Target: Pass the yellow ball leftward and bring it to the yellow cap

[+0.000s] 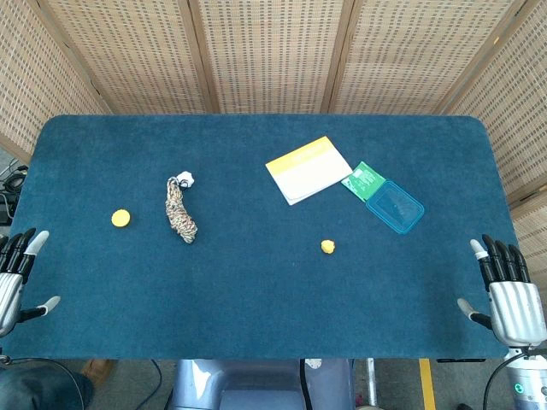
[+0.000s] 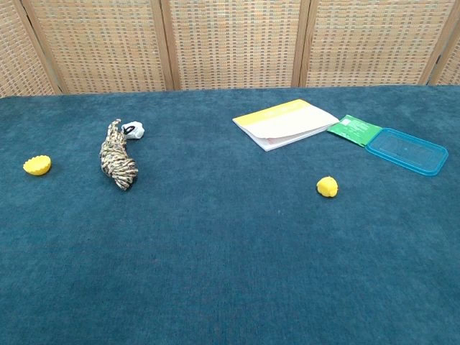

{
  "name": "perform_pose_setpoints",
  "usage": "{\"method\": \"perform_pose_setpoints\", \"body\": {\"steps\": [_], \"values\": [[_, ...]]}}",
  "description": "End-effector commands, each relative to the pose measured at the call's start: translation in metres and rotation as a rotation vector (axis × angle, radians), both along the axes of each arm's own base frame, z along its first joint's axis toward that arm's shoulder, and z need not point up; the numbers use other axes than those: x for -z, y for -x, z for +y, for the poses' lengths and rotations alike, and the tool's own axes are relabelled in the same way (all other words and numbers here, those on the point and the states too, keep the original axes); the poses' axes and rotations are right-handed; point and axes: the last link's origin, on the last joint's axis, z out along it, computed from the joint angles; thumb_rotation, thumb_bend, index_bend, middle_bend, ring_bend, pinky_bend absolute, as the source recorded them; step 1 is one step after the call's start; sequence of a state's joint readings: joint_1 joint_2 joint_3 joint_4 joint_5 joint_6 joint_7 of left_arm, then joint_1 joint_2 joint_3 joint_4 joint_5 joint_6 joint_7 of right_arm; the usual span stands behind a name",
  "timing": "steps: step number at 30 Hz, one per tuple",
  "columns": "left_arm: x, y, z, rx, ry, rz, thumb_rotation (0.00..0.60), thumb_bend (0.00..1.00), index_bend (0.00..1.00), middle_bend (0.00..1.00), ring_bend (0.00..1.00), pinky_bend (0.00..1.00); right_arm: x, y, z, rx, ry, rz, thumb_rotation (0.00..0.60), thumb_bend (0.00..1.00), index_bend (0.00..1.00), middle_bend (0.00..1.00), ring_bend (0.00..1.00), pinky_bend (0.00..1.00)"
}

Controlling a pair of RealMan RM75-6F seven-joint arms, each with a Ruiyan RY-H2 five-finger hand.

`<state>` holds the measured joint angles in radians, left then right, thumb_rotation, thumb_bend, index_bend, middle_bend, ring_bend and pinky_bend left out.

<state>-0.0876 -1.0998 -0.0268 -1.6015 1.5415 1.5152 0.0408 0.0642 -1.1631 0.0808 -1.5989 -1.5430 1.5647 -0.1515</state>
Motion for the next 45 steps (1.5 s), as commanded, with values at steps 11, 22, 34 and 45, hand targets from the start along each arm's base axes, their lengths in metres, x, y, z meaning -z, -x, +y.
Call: {"method": "perform_pose_setpoints", "body": {"steps": [11, 22, 34, 45], "values": [[0.002, -0.004, 0.005, 0.033, -0.014, -0.020, 0.600, 0.00, 0.00, 0.00, 0.00, 0.00, 0.018, -0.010, -0.024, -0.017, -0.082, -0.018, 0.600, 0.00, 0.05, 0.00, 0.00, 0.00], [0.017, -0.006, 0.014, 0.032, 0.015, 0.013, 0.600, 0.00, 0.00, 0.00, 0.00, 0.00, 0.055, -0.076, -0.113, -0.082, -0.263, -0.033, 0.600, 0.00, 0.30, 0.00, 0.00, 0.00], [0.027, -0.002, 0.023, 0.007, 0.033, 0.038, 0.600, 0.00, 0.00, 0.00, 0.00, 0.00, 0.122, -0.100, -0.154, 0.036, -0.419, -0.163, 0.600, 0.07, 0.39, 0.00, 0.00, 0.00], [0.032, 0.001, 0.027, -0.021, 0.046, 0.047, 0.600, 0.00, 0.00, 0.00, 0.00, 0.00, 0.185, -0.122, -0.182, 0.049, -0.436, -0.099, 0.600, 0.16, 0.42, 0.00, 0.00, 0.00]]}}
